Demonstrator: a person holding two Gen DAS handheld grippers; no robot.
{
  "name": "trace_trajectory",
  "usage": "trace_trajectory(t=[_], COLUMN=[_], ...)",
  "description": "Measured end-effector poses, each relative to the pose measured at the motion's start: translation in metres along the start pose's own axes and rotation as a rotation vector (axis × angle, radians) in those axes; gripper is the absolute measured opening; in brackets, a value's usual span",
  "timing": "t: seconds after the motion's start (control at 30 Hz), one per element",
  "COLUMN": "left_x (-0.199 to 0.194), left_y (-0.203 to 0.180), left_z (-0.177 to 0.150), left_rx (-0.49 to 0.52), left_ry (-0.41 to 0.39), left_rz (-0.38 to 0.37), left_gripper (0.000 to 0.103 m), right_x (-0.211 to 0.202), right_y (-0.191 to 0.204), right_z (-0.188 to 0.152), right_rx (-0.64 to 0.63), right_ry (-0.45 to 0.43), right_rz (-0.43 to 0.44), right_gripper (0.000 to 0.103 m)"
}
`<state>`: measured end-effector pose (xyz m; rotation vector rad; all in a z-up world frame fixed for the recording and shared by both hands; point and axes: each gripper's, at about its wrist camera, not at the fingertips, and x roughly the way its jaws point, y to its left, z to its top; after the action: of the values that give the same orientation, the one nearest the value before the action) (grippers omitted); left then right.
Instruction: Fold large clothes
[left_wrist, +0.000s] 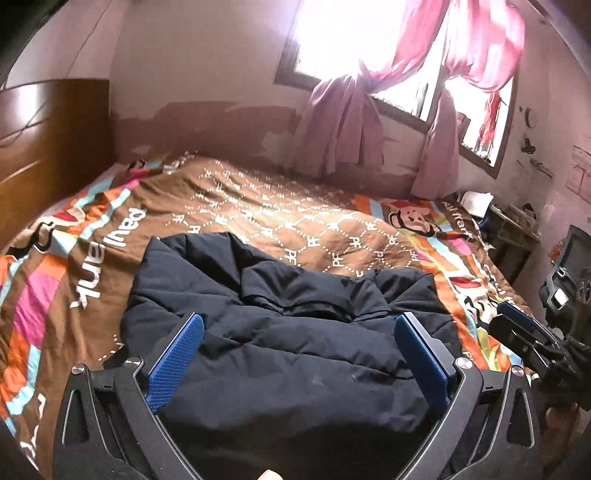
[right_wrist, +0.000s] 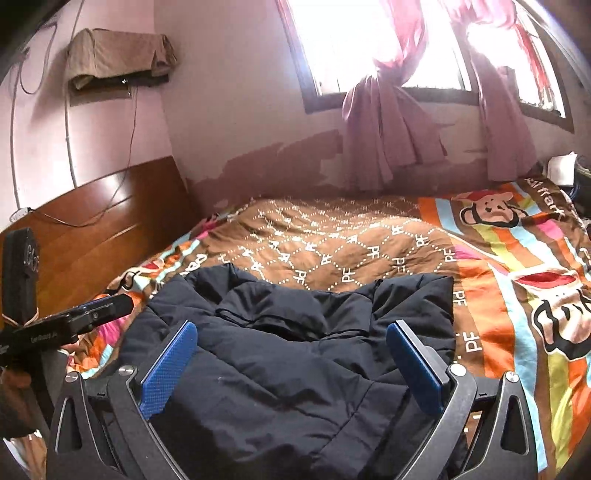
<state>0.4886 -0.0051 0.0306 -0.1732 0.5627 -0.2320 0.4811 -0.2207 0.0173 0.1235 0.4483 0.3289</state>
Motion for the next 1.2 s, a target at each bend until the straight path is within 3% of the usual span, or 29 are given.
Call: trace_trajectory(t=[0.2, 0.4, 0.63, 0.97, 1.2], left_x=[-0.045, -0.125, -0.205, -0.272, -0.287], left_y=[-0.020, -0.043, -0.072, -0.077, -0.059], left_z=[-0.007, -0.017, -0.036, -0.078, -0.114], left_rx=[0.030, 0.018, 0.081, 0.127, 0.167], left_ry=[-0.011, -0.064, -0.107, -0.133, -0.111], left_rz=[0.029, 0.054, 0.092, 0.107, 0.094], left_gripper=[0.101, 0.101, 0.101, 0.101, 0.101], right_x=[-0.058, -0.134, -0.212, -0.268, -0.287], right_y=[0.020, 0.041, 0.078, 0.129, 0.149], right_z=[-0.002, 0.004, 0.008, -0.036, -0.073], right_rx=[-0.019, 0.015, -0.027, -0.113, -0.143], right_ry=[-0.057, -0.082, -0.100, -0.104, -0.097], right_rz=[0.030, 0.018, 0.004, -0.005, -0.028], right_gripper=[0.103, 0.103, 0.103, 0.103, 0.103])
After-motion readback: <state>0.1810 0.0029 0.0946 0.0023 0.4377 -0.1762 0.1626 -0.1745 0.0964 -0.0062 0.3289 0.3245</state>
